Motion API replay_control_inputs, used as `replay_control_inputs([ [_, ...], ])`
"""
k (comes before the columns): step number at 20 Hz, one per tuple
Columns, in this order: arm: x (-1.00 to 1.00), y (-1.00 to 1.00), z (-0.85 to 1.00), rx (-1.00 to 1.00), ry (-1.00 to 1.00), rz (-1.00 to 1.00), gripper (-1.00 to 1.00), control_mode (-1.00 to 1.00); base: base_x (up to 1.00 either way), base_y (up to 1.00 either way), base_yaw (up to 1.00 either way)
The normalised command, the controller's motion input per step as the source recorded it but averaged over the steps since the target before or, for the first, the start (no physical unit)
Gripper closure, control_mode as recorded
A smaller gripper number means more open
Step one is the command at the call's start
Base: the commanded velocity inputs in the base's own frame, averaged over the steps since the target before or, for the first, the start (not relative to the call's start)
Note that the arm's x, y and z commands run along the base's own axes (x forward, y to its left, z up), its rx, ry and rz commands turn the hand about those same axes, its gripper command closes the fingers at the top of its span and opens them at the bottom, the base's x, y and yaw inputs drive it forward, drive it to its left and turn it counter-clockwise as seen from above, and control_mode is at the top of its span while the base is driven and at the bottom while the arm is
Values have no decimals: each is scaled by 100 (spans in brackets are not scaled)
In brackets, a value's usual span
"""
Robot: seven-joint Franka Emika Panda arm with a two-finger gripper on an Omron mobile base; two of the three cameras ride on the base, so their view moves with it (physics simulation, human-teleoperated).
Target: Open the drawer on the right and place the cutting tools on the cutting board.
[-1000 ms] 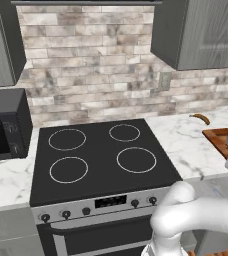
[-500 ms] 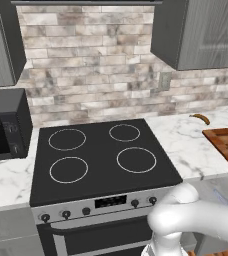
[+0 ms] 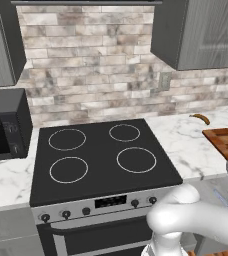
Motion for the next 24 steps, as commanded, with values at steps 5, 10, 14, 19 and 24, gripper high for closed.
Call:
replay_control_inputs([
  [5, 0, 0, -59, 0, 10, 0, -100, -100, 0, 0, 0],
  [10, 1, -23, -20, 3, 5, 0, -100, -100, 0, 0, 0],
  [14, 19, -73, 0, 14, 8, -9, -100, -100, 0, 0, 0],
  [19, 7, -17, -1, 2, 3, -3, -100, -100, 0, 0, 0],
  [24, 19, 0, -7, 0, 0, 0, -100, -100, 0, 0, 0],
])
